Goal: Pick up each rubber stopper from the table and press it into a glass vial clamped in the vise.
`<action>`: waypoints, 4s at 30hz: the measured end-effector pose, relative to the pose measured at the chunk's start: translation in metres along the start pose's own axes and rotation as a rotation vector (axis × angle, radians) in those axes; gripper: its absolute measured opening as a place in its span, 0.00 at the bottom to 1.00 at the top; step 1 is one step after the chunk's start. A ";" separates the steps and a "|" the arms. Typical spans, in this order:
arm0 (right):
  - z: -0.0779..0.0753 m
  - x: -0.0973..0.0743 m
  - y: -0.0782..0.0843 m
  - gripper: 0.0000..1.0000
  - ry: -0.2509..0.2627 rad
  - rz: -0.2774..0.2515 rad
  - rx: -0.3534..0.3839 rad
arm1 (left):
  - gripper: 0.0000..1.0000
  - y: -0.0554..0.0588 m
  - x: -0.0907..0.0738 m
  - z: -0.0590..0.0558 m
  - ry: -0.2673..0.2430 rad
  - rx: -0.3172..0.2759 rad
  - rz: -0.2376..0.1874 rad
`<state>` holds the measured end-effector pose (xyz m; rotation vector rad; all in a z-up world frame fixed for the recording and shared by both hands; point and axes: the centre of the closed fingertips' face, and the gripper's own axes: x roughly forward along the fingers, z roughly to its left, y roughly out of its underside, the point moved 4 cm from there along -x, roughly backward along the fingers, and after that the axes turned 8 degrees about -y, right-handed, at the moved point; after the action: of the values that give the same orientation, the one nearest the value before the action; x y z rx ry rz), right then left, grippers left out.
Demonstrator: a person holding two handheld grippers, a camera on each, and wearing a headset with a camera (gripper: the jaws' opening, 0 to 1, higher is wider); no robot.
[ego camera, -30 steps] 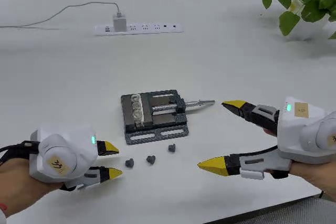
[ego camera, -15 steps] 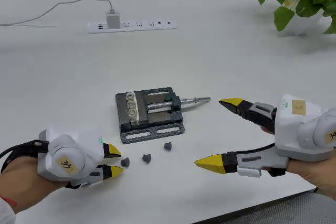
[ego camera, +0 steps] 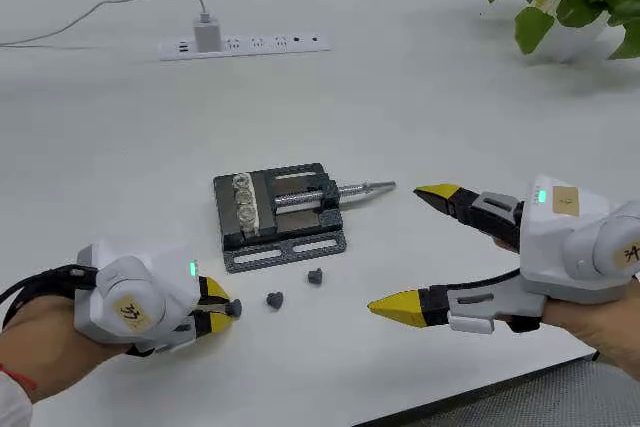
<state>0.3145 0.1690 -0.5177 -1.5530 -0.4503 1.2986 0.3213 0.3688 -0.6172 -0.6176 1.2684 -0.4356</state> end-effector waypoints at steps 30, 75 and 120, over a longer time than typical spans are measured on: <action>0.001 0.005 -0.005 0.85 -0.018 -0.001 -0.004 | 0.04 -0.007 -0.004 0.002 -0.021 -0.052 -0.043; 0.054 0.019 -0.088 0.30 -0.356 0.072 -0.104 | 0.03 -0.120 -0.075 -0.006 -0.087 -0.365 -0.417; 0.068 0.024 -0.081 0.08 -0.463 0.147 -0.151 | 0.03 -0.140 -0.083 -0.016 -0.027 -0.321 -0.452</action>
<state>0.2876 0.2523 -0.4530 -1.4214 -0.7484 1.7829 0.2890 0.3104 -0.4674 -1.1901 1.1793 -0.5966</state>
